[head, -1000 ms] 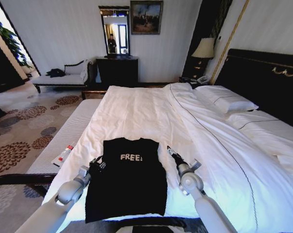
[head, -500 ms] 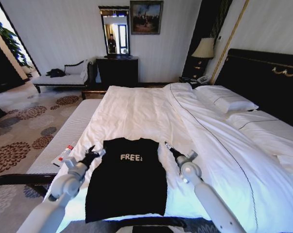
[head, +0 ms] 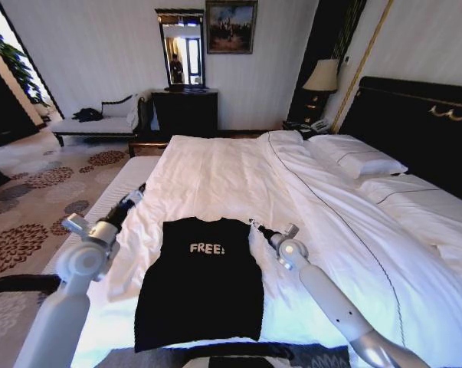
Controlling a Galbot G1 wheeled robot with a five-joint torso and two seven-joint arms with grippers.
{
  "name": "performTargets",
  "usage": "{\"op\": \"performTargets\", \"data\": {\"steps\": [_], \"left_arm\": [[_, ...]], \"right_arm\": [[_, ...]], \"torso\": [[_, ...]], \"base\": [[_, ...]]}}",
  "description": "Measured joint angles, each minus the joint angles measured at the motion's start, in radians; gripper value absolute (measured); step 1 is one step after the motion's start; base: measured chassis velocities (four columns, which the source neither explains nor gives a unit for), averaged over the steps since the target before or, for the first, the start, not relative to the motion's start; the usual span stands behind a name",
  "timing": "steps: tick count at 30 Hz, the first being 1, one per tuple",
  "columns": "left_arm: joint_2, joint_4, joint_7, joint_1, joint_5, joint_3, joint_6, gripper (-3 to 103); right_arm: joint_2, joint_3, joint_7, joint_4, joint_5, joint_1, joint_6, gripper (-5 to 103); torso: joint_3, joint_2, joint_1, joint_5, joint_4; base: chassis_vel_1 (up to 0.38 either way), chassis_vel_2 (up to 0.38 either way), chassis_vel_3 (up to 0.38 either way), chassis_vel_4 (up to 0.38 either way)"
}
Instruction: Fold the clothes on the bed.
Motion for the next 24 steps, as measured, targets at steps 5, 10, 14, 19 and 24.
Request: {"op": "performTargets", "data": {"steps": [5, 10, 14, 19, 24], "left_arm": [[-0.006, -0.028, -0.002, 0.007, -0.003, -0.005, 0.003, 100], [-0.006, -0.038, -0.003, 0.021, 0.002, -0.008, 0.006, 100], [-0.005, -0.045, -0.005, 0.030, 0.005, -0.010, 0.008, 100], [-0.006, -0.052, -0.010, 0.034, 0.007, -0.009, 0.010, 100], [-0.006, -0.053, -0.013, 0.036, 0.010, -0.006, 0.011, 100]], "right_arm": [[0.014, -0.031, -0.030, -0.053, 0.001, 0.039, 0.002, 95], [0.025, -0.045, -0.032, -0.068, 0.001, 0.054, 0.000, 90], [0.027, -0.051, -0.030, -0.069, 0.001, 0.054, -0.008, 81], [0.026, -0.070, -0.030, -0.071, -0.013, 0.046, -0.014, 59], [0.037, -0.078, -0.038, -0.077, -0.022, 0.049, -0.015, 43]], "torso": [[0.000, 0.000, 0.000, 0.0001, 0.0003], [0.000, 0.000, 0.000, 0.0000, 0.0003], [0.000, 0.000, 0.000, 0.0000, 0.0003], [0.000, 0.000, 0.000, 0.0000, 0.0000], [0.000, 0.000, 0.000, 0.0000, 0.0002]], "base": [[0.000, 0.000, 0.000, 0.000], [0.000, 0.000, 0.000, 0.000], [0.000, 0.000, 0.000, 0.000], [0.000, 0.000, 0.000, 0.000], [0.000, 0.000, 0.000, 0.000]]}}
